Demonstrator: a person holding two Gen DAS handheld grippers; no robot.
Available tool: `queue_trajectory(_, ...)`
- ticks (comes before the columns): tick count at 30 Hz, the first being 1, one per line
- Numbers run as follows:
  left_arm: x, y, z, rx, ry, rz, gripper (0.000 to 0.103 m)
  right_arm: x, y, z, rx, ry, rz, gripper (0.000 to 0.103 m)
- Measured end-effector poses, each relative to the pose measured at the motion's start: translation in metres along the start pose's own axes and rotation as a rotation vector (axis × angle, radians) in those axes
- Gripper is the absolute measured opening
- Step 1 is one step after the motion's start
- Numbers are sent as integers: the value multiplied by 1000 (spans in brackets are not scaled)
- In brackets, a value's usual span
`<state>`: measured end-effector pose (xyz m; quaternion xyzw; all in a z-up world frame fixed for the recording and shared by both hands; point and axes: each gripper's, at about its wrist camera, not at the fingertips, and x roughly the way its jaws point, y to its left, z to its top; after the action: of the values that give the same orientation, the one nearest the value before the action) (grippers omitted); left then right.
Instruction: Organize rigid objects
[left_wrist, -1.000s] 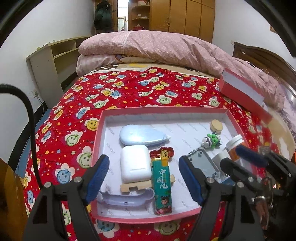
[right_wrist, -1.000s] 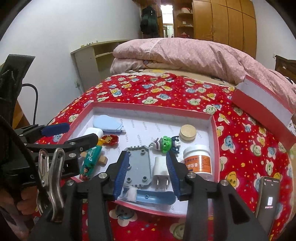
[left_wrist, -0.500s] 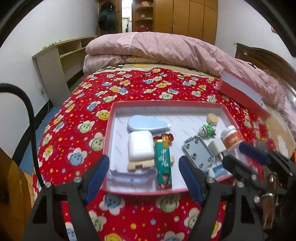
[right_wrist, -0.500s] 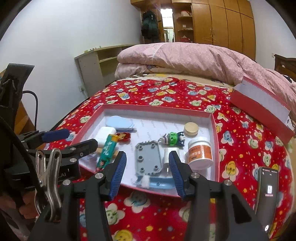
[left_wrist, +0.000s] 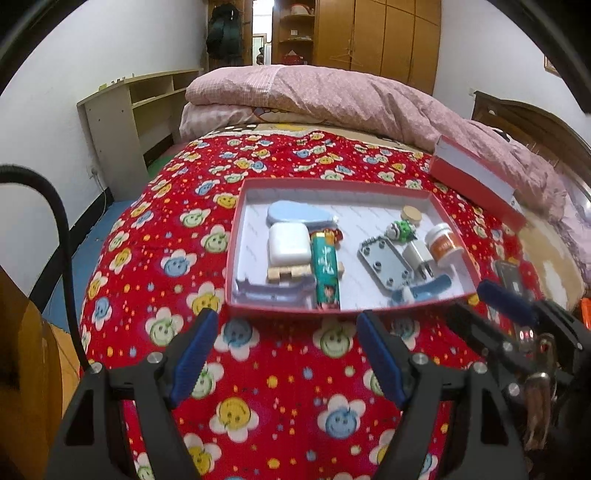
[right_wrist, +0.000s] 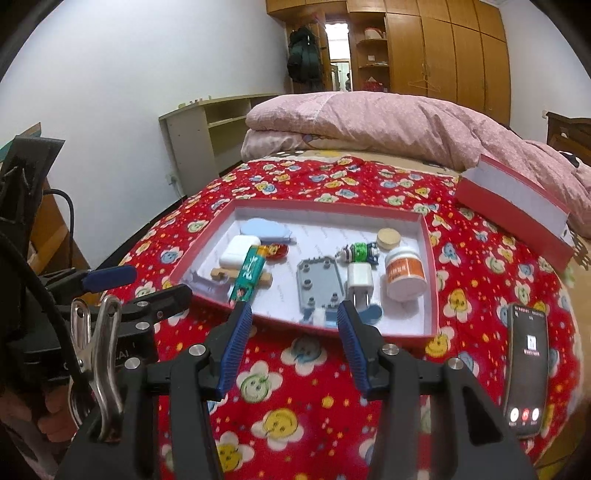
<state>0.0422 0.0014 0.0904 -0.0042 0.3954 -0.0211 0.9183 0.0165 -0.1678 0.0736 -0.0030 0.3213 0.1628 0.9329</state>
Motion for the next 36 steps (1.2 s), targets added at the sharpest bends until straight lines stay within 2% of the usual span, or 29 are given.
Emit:
queue_trajectory(11,14,-5,-31,-6,36,-4,81,10,-7,-38,26,90,-93,50)
queue_trajectory(18,31,-12,-43,7,47,8,81,24,-18,-50,74,119,-158,50)
queue_trajectory(24,53,-13,-53,-5,88,17,81,40,-29,-59,103,152,-193,50)
queue_trajectory(36,57,-16,-59,8,51,32,86,43,-23,-66,82,100,-243,56)
